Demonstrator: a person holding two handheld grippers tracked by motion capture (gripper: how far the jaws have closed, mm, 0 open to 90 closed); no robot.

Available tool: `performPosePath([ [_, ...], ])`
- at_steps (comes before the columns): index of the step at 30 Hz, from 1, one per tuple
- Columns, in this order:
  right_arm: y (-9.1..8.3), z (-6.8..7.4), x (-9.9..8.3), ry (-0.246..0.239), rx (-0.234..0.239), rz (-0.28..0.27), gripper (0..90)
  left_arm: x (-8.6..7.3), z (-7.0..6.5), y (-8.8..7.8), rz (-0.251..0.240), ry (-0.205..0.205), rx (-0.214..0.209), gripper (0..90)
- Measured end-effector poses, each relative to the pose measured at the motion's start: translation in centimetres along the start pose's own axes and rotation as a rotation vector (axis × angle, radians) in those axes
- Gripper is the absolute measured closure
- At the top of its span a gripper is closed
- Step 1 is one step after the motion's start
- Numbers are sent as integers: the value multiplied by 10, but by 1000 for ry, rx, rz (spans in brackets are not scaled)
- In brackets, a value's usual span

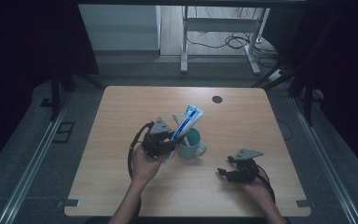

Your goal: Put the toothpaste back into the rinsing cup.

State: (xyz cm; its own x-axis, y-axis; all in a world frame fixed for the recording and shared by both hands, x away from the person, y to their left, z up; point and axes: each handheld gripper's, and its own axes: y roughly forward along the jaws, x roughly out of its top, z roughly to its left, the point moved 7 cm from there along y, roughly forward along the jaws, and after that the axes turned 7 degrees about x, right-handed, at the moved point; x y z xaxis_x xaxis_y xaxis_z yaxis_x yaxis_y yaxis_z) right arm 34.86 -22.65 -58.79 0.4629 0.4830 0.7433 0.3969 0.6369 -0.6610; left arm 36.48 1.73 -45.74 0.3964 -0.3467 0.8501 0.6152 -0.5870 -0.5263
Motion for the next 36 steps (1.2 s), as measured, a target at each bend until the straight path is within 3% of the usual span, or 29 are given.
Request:
performPosePath([
  [11, 0, 0, 0, 1, 8, -4, 297, 9, -10, 19, 0, 45, 14, 710],
  [27, -1, -1, 0, 4, 11, -5, 296, 30, -6, 41, -76, 4, 25, 707],
  [36, -1, -1, 0, -5, 11, -3, 297, 38, -10, 48, -79, 10, 28, 710],
])
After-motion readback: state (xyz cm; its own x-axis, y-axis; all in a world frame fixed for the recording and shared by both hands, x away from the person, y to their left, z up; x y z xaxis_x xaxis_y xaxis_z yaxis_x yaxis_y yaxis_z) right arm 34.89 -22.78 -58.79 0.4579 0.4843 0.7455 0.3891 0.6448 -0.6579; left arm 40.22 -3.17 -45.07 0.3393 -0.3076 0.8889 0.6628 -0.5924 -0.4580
